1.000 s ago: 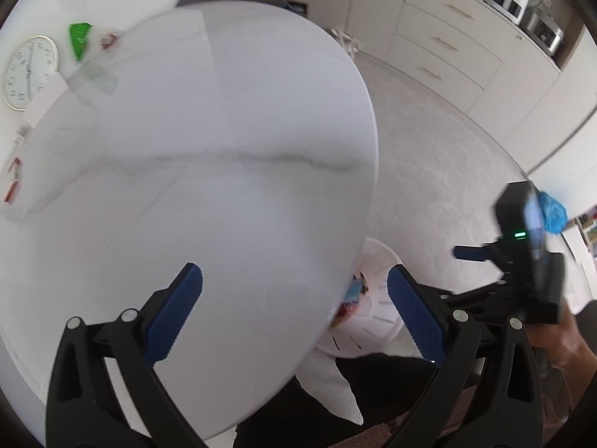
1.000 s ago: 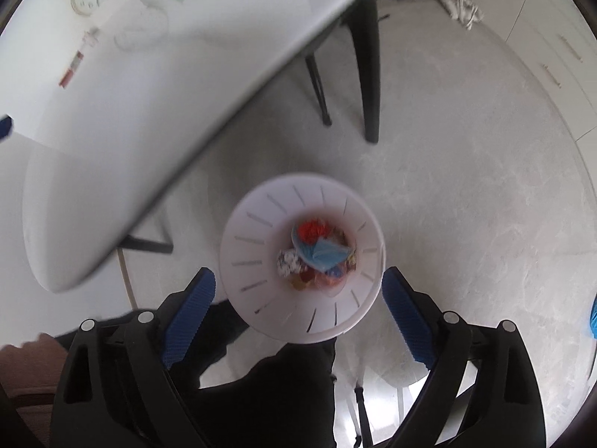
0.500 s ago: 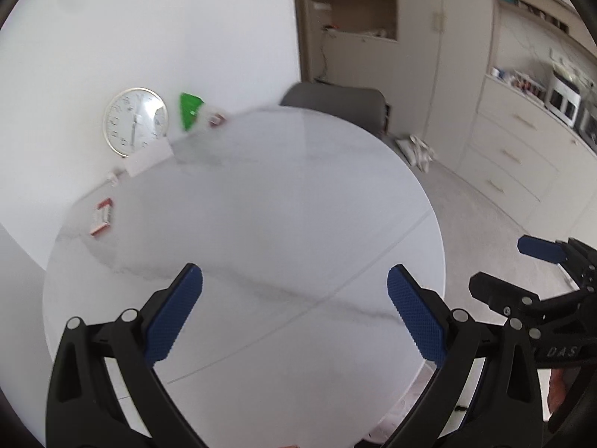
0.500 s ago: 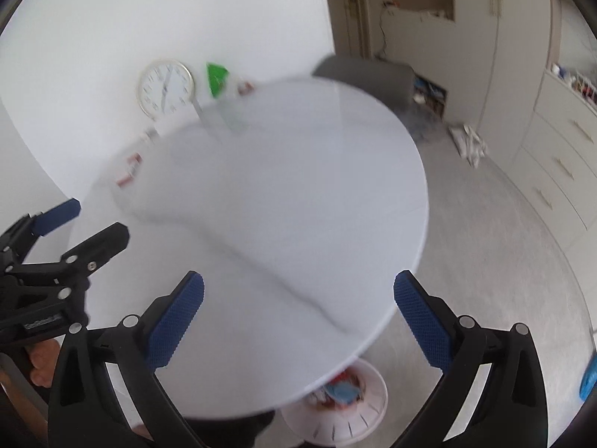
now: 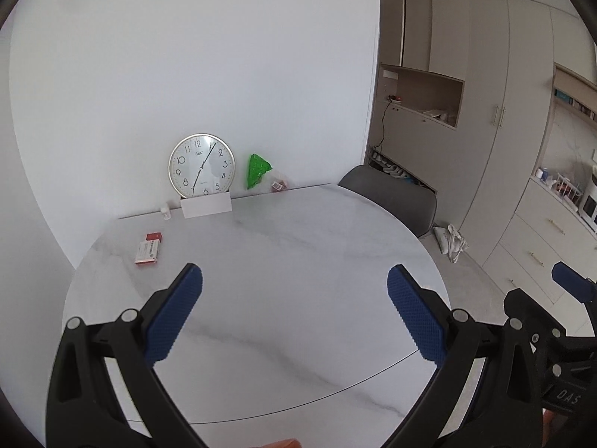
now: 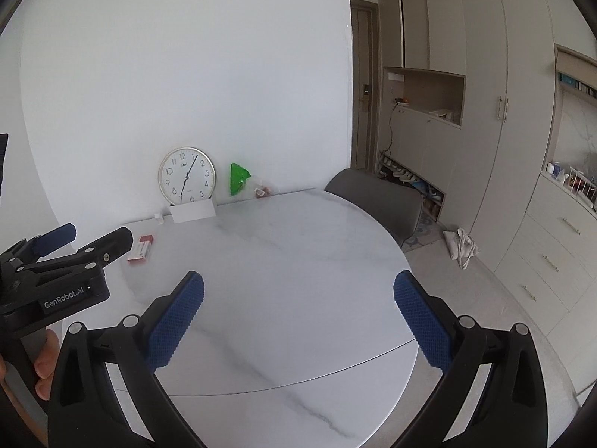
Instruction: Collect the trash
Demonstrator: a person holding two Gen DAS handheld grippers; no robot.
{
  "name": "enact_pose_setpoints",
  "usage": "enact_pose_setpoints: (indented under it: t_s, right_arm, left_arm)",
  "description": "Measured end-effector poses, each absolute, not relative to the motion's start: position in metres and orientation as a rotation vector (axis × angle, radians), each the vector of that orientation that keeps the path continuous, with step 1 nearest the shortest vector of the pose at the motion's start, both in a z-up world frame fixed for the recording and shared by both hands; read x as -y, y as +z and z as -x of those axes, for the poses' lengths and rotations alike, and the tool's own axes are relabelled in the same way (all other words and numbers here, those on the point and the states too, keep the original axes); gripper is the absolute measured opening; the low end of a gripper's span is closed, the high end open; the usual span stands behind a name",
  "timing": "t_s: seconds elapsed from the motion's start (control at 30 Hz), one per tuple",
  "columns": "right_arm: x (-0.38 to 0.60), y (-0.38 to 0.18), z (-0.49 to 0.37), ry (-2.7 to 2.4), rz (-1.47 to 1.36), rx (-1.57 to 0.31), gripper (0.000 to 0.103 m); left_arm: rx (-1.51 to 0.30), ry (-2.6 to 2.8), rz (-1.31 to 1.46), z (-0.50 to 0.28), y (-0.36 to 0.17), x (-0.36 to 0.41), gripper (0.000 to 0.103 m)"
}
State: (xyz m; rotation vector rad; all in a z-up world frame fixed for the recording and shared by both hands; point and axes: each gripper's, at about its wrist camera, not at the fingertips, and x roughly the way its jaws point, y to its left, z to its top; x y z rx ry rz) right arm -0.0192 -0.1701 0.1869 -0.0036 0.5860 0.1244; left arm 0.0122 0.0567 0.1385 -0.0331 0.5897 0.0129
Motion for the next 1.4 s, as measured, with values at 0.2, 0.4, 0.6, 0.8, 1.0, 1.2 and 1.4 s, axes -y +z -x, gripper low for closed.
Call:
enact_pose_setpoints:
  t_s: [0.2, 0.4, 0.6, 0.8, 1.0, 1.2, 1.4]
  right_arm:
    - [0.163, 0.170, 0.021, 0.143, 0.004, -0.635, 0.101]
    - [0.163, 0.161, 0.018, 0.157, -0.016, -0.660, 0.101]
    - [0.167, 0.160, 0.020, 0.151, -0.031, -0.666, 0.101]
    - [0.167, 0.158, 0.016, 0.152, -0.039, -0.672, 0.101]
    - [0.164, 0.157, 0.014, 0.152, -0.040, -0.678, 0.101]
    - [0.163, 0.157, 0.013, 0.153, -0.040, -0.678, 0.101]
    - [0.162, 0.155, 0.012, 0.152, -0.039, -0.685, 0.101]
  left_arm:
    - [-0.614, 0.033, 0.010, -0.009, 0.128, -0.052, 0.095]
    - [-0.628, 0.035, -0.001, -0.010, 0.122, -0.048, 0.095]
    - [-0.631, 0.024, -0.002, -0.010, 0.119, -0.043, 0.095]
    - [-0.633, 0.023, -0.007, -0.010, 0.117, -0.041, 0.095]
    - [-0.645, 0.018, -0.008, -0.013, 0.114, -0.041, 0.095]
    - [-0.643, 0.012, -0.011, -0.016, 0.113, -0.040, 0.095]
    - [-0.646, -0.001, -0.006, -0.019, 0.111, -0.041, 0.095]
